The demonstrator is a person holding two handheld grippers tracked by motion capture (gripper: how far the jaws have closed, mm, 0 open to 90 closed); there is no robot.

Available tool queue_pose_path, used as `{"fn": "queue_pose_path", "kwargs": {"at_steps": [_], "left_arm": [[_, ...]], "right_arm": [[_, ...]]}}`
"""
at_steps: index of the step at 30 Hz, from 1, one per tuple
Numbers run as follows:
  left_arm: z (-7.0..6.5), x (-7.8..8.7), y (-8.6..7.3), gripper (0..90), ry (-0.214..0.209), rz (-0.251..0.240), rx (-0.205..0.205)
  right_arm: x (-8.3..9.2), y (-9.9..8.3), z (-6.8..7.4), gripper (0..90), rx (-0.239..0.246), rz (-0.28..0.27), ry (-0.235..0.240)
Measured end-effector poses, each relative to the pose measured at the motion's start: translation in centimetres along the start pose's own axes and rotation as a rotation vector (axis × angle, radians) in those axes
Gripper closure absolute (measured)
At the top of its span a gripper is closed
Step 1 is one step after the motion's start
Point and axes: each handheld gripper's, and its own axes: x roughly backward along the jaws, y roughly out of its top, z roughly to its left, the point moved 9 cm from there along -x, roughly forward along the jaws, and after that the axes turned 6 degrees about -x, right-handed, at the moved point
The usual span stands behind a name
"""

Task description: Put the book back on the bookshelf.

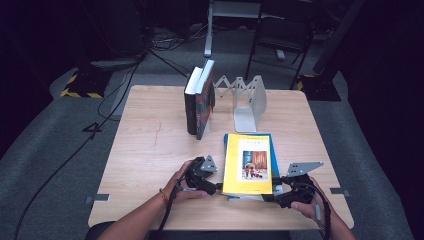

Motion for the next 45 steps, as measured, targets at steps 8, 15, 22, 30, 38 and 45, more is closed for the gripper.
{"fn": "queue_pose_path", "kwargs": {"at_steps": [8, 15, 22, 30, 38, 45], "left_arm": [[0.1, 0.0, 0.0, 30.5, 0.002, 0.007, -0.010], [0.1, -0.3, 0.1, 29.5, -0.007, 0.006, -0.006], [0.9, 0.0, -0.3, 26.8, 0.011, 0.016, 0.005], [3.6, 1.5, -0.6, 23.6, 0.041, -0.015, 0.096], [3.9, 2.9, 2.0, 20.3, -0.035, -0.122, 0.135], [2.8, 1.6, 4.0, 18.9, -0.125, -0.147, 0.153]], "right_arm": [[-1.2, 1.4, -1.7, 35.6, -0.052, -0.004, -0.007], [-2.8, 3.7, -4.2, 41.0, -0.055, 0.005, -0.031], [-3.6, 5.0, -5.5, 60.2, -0.043, -0.006, -0.026], [-3.4, 4.9, -5.3, 68.8, 0.011, -0.044, -0.050], [-3.3, 5.0, -4.6, 71.9, 0.076, -0.087, -0.088], [-3.6, 5.0, -3.8, 74.4, 0.122, -0.094, -0.082]]}}
